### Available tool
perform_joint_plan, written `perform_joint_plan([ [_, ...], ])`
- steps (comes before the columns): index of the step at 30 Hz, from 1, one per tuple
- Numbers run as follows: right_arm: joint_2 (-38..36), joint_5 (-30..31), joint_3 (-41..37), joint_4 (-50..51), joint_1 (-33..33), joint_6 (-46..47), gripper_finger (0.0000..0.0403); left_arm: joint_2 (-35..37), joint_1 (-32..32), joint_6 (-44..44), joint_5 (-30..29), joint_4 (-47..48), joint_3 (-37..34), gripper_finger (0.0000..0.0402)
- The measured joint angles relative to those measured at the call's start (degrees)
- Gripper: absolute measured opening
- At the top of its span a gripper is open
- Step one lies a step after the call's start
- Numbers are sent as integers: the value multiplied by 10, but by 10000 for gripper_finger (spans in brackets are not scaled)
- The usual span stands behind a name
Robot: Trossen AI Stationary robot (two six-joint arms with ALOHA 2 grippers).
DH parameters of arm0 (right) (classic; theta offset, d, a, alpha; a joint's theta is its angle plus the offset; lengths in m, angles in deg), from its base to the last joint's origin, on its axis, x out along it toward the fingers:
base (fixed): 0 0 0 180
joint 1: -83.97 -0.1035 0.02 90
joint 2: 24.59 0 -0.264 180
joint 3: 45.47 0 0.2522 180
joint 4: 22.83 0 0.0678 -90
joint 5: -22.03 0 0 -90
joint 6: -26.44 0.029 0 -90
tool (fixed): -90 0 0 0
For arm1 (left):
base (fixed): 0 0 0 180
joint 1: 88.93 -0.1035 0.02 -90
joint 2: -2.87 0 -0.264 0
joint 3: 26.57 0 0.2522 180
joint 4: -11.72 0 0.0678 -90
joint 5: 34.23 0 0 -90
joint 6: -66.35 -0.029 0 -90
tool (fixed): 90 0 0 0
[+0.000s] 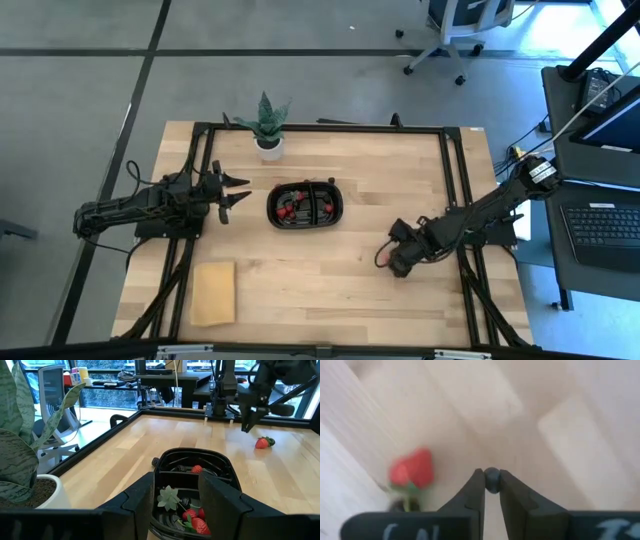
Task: Pick and placing Produce into tupperware
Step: Put the blueberry into the black bin
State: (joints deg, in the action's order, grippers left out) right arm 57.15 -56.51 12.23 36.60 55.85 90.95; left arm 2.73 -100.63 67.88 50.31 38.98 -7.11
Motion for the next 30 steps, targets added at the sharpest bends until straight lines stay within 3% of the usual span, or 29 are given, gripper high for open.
perform_joint_plan([
  [7,-1,47,84,-43,74,-183,46,0,0,-1,0,2,0,147],
  [15,0,44,168,-201,176,-443,47,0,0,-1,0,10,0,147],
  [18,11,16,189,-269,207,-518,47,0,0,-1,0,11,0,147],
  [23,66,-43,226,-358,241,-592,47,0,0,-2,0,11,0,147],
  [30,189,-56,306,-362,261,-636,47,0,0,-6,0,12,0,147],
])
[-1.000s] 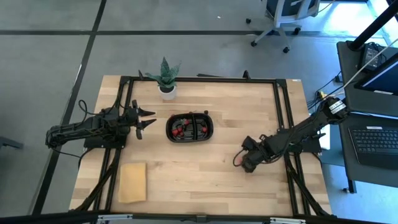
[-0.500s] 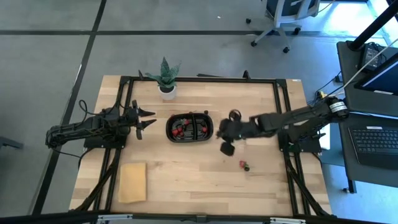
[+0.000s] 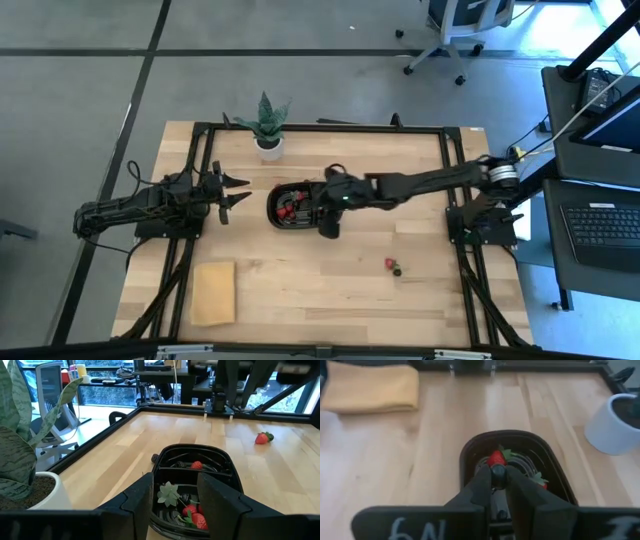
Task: Pick and placing Produce into tupperware
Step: Put the blueberry into the black bin
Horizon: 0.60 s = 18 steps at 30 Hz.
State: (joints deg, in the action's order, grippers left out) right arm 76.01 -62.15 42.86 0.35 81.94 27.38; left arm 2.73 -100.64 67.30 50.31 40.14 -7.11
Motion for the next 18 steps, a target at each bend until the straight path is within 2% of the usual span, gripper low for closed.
perform_joint_plan([
  [10,152,-30,167,145,15,-12,47,0,0,0,0,3,0,147],
  [14,189,-31,212,193,15,-12,47,0,0,0,0,4,0,147],
  [18,212,-31,222,199,15,-12,47,0,0,0,0,9,0,147],
])
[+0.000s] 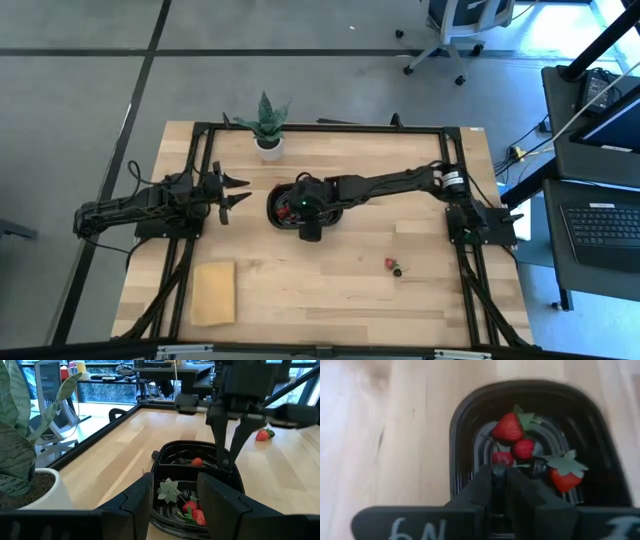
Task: Pick and placing Produce into tupperware
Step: Put the blueberry into the black bin, then put the red strawberry into the black bin
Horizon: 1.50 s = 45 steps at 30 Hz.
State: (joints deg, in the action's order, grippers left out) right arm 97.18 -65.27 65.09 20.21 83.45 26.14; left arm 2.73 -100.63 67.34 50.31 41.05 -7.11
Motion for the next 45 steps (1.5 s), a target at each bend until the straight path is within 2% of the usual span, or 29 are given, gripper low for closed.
perform_joint_plan([
  [11,24,0,0,0,5,-1,49,0,0,3,0,10,0,147],
  [38,24,2,-1,-12,12,0,161,0,0,4,0,13,0,147],
  [45,-14,2,-2,64,11,0,167,0,0,5,0,14,0,147],
])
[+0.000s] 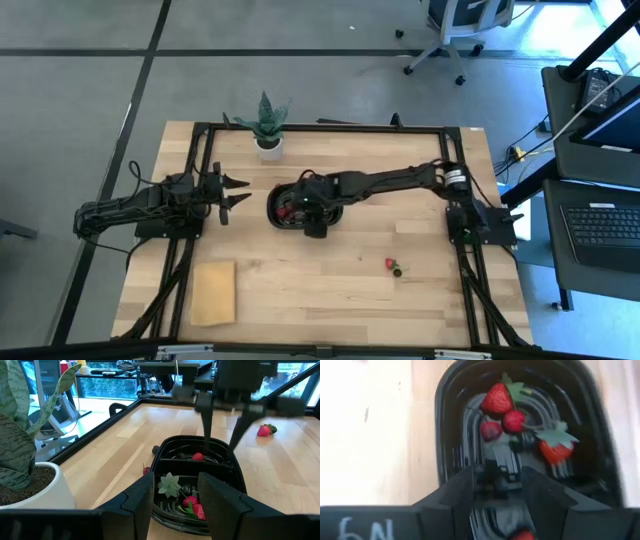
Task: Pick and placing Produce into tupperware
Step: Put the red strawberry into the black bin
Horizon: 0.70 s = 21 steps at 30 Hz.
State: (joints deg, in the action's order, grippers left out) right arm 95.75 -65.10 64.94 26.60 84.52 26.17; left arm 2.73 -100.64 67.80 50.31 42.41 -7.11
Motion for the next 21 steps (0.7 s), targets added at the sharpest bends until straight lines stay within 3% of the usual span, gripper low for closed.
perform_joint_plan([
  [7,-90,0,-55,69,-30,20,168,0,0,0,0,0,0,147],
  [21,-302,1,-352,14,-165,250,168,0,0,-1,0,0,0,147],
])
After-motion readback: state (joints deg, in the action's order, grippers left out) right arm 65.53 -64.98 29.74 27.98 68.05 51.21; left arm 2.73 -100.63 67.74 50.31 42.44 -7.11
